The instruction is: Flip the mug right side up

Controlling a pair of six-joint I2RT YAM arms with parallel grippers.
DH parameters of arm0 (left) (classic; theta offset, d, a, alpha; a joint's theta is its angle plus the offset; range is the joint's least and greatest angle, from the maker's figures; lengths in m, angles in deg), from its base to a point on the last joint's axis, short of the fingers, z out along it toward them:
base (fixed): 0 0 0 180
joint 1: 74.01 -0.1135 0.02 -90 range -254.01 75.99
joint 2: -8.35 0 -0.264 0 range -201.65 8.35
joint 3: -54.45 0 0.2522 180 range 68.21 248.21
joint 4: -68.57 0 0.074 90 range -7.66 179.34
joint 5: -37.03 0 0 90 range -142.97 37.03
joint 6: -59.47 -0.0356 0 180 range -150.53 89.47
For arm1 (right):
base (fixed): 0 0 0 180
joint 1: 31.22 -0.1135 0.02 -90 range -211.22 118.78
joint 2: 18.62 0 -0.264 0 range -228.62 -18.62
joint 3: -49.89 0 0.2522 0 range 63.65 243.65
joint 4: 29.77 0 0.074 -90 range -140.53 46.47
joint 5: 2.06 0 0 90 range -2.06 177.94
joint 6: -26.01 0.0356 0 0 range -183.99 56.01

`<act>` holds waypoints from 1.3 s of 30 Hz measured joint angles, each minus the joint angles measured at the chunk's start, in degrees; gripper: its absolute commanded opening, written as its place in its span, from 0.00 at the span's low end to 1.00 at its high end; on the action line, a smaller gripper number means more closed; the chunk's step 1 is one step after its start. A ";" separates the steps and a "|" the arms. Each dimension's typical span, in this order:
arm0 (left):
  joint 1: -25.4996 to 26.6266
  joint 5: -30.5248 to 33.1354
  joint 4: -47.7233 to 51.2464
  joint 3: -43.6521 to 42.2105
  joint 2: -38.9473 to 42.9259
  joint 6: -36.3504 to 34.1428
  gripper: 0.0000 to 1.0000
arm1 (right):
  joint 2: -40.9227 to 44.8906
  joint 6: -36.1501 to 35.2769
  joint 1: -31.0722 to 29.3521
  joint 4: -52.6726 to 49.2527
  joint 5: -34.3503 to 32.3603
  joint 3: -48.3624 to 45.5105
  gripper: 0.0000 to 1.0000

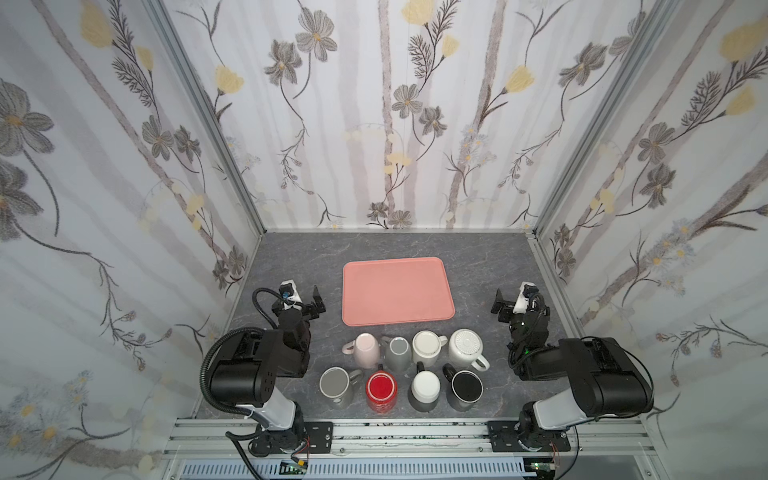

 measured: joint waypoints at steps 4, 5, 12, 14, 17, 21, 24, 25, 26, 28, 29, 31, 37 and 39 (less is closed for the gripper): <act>0.00 0.00 0.00 0.02 0.00 0.00 1.00 | 0.00 0.02 0.37 -0.02 0.04 0.02 1.00; 0.00 -0.02 0.02 0.09 0.00 0.00 1.00 | 0.00 0.04 0.57 -0.04 0.09 0.09 1.00; -0.02 -0.26 0.07 -0.09 0.24 0.00 1.00 | -0.02 0.33 1.09 -0.07 1.16 0.13 0.99; 0.02 -0.15 0.44 -1.16 2.38 0.02 1.00 | 0.00 0.48 1.22 -0.04 1.44 0.02 1.00; 0.35 0.74 2.69 -0.39 6.19 0.04 1.00 | 1.27 0.70 1.20 -1.51 1.33 0.24 1.00; 0.48 1.79 13.35 4.07 15.52 1.62 1.00 | 6.95 1.99 1.20 -10.43 -2.58 5.07 1.00; 0.48 2.80 16.11 3.30 23.61 5.27 1.00 | 10.80 3.52 0.74 -17.11 -5.53 8.28 0.99; 0.48 3.43 16.13 2.40 25.64 6.82 1.00 | 11.93 4.59 0.42 -19.65 -6.86 9.07 1.00; 0.48 4.44 16.17 1.64 27.17 8.61 1.00 | 12.96 5.62 0.17 -22.32 -8.13 9.99 1.00; 0.46 7.23 16.37 0.92 29.09 13.05 1.00 | 14.69 9.51 -0.04 -26.80 -10.49 12.07 1.00; 0.26 8.79 16.90 0.85 30.03 16.35 1.00 | 15.50 13.16 -0.04 -29.31 -11.96 13.33 1.00; -0.17 12.31 21.14 1.55 32.35 24.92 1.00 | 16.72 22.95 0.81 -36.17 -15.04 16.06 1.00; -3.96 13.35 30.29 1.62 34.42 47.67 1.00 | 12.63 37.99 5.97 -42.05 -2.95 17.14 1.00; -4.04 9.99 29.05 0.00 33.51 50.34 1.00 | 10.54 39.01 5.95 -43.71 2.36 18.53 1.00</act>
